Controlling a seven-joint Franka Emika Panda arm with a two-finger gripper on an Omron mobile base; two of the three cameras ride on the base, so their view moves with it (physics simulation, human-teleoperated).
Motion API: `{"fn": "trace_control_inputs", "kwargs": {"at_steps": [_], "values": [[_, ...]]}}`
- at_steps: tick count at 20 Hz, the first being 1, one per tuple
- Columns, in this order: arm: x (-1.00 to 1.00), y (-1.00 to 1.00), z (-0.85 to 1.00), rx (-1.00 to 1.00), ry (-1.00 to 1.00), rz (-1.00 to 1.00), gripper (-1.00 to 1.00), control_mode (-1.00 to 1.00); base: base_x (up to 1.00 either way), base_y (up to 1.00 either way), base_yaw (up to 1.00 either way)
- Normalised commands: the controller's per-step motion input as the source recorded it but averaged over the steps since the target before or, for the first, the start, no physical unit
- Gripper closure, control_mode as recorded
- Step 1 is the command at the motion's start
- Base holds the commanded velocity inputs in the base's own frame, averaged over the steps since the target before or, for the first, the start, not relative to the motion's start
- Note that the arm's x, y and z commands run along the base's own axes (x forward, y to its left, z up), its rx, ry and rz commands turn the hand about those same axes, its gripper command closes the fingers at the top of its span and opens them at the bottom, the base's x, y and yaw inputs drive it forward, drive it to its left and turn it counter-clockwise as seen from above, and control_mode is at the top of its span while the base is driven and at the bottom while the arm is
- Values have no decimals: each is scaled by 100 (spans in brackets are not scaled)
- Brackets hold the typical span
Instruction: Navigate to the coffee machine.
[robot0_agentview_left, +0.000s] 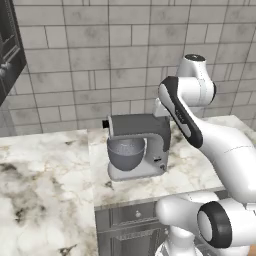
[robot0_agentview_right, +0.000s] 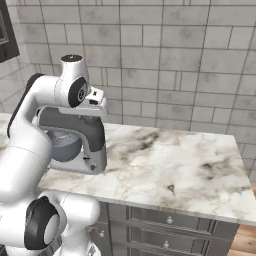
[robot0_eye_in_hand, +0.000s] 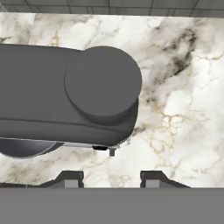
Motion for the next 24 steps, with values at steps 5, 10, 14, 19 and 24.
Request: {"fn": "trace_control_inputs", "kwargs": {"at_steps": [5, 10, 14, 19, 24], "values": [[0, 0, 0, 0, 0, 0, -100, 100, -1, 0, 0], [0, 0, 0, 0, 0, 0, -100, 100, -42, -7, -1], [0, 0, 0, 0, 0, 0, -100, 100, -63, -17, -3], [0, 0, 0, 0, 0, 0, -100, 100, -17, -2, 0], [0, 0, 0, 0, 0, 0, -100, 100, -3, -33, -11]]}}
